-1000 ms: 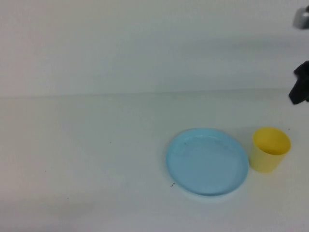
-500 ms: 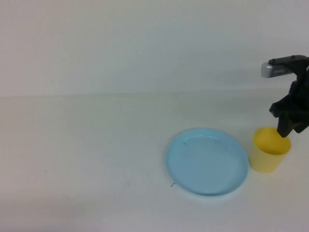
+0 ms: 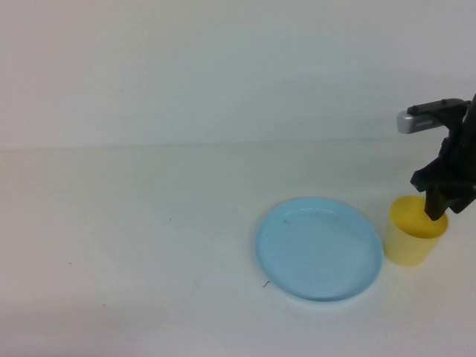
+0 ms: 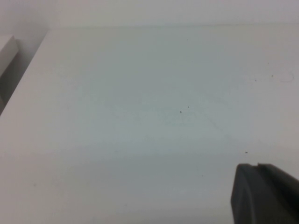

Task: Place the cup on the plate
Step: Pick up the cup from the table, then place the cup on the plate

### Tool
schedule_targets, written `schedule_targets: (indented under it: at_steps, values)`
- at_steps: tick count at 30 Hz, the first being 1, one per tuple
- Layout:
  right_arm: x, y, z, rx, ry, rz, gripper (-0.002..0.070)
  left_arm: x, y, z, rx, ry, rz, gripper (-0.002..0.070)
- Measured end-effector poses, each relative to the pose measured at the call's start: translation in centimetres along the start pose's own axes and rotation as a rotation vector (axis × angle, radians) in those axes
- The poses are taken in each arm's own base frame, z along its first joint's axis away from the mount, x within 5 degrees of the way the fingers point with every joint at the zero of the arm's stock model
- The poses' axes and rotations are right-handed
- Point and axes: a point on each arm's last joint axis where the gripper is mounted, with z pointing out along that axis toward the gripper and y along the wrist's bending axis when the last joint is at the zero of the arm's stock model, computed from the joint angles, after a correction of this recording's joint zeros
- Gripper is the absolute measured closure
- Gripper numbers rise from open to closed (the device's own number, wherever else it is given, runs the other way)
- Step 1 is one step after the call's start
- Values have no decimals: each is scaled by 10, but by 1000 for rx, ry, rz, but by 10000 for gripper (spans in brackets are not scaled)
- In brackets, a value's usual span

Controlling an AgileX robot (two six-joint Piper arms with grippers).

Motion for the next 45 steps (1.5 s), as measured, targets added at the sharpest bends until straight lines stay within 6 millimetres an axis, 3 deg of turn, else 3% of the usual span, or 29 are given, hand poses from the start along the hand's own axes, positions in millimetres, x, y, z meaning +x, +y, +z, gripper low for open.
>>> schedule_targets:
  at_steps: [7, 11, 14, 21, 25, 28, 36, 45]
  values:
    - [-5, -3, 20, -5, 25, 4, 355, 0, 0, 0, 0, 0, 0, 675]
    - [-6, -5, 30, -2, 44, 4, 558, 0, 0, 0, 0, 0, 0, 675]
    - [-7, -6, 29, 7, 45, 2, 635, 0, 0, 0, 0, 0, 0, 675]
    - [-24, -4, -9, 4, -60, -3, 645, 0, 0, 0, 0, 0, 0, 675]
    - [-27, 14, -44, -89, -180, -5, 645, 0, 0, 0, 0, 0, 0, 675]
    - [-27, 34, -57, -124, -208, -41, 645, 0, 0, 0, 0, 0, 0, 675]
    - [-27, 91, -26, -144, -166, -125, 645, 0, 0, 0, 0, 1, 0, 675]
    - [-32, 94, 1, -139, -135, -119, 645, 0, 0, 0, 0, 1, 0, 675]
